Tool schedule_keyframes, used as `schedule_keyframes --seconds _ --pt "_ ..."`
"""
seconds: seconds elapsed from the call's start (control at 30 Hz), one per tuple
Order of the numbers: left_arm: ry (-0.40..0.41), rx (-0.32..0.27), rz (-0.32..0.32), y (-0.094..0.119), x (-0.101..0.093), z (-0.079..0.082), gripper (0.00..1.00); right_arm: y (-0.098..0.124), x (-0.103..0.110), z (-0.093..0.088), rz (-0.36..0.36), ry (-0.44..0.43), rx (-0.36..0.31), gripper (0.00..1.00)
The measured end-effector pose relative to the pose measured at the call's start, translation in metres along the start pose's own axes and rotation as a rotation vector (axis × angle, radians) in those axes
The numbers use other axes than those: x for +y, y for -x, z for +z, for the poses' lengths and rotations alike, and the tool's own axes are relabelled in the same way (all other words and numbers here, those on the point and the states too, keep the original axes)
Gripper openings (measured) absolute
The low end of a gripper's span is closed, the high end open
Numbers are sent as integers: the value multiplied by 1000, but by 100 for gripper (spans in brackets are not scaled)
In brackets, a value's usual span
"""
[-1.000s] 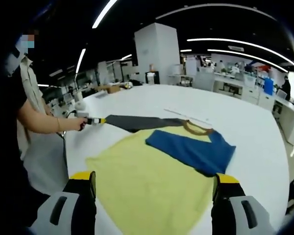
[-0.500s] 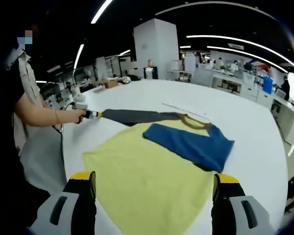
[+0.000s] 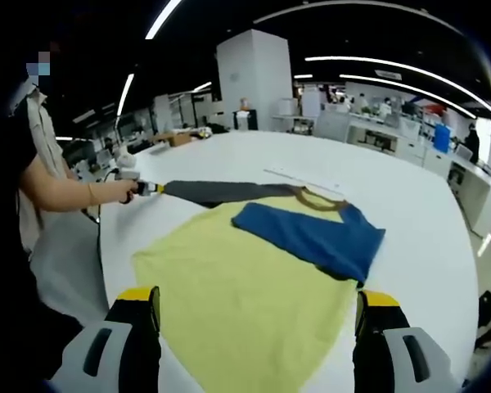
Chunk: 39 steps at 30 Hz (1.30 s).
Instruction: Fold the garment on the visible template until the final outline fits inside the template.
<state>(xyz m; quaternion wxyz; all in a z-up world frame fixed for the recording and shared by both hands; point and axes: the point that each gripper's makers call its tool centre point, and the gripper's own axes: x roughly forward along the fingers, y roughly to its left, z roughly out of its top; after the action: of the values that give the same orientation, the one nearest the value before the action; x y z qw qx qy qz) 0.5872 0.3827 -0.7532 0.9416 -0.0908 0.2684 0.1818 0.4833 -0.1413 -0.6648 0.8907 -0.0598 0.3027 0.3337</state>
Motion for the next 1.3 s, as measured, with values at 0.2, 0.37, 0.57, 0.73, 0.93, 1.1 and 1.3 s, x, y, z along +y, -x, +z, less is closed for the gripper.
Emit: schedule_keyframes --seconds 0.2,0.37,0.57,0.73,0.93,1.1,1.3 --pt "15 -36 -15 5 -7 14 0 -4 -1 0 2 -4 -5 99" --pt "5 -49 -43 8 -16 20 0 -5 1 1 9 -5 -14 99" --pt "-2 -67 -86 10 -32 29 0 -4 2 4 18 -4 -27 99" --pt "1 -95 -128 13 -48 39 0 -3 2 3 17 0 -26 99" --pt "37 -130 -187 19 -70 51 0 -3 5 2 22 -2 -30 99" --pt "57 -168 -265 25 -93 61 0 -3 9 4 31 -3 -44 99" --pt "51 -190 -335 34 -118 69 0 -3 12 4 37 0 -43 99"
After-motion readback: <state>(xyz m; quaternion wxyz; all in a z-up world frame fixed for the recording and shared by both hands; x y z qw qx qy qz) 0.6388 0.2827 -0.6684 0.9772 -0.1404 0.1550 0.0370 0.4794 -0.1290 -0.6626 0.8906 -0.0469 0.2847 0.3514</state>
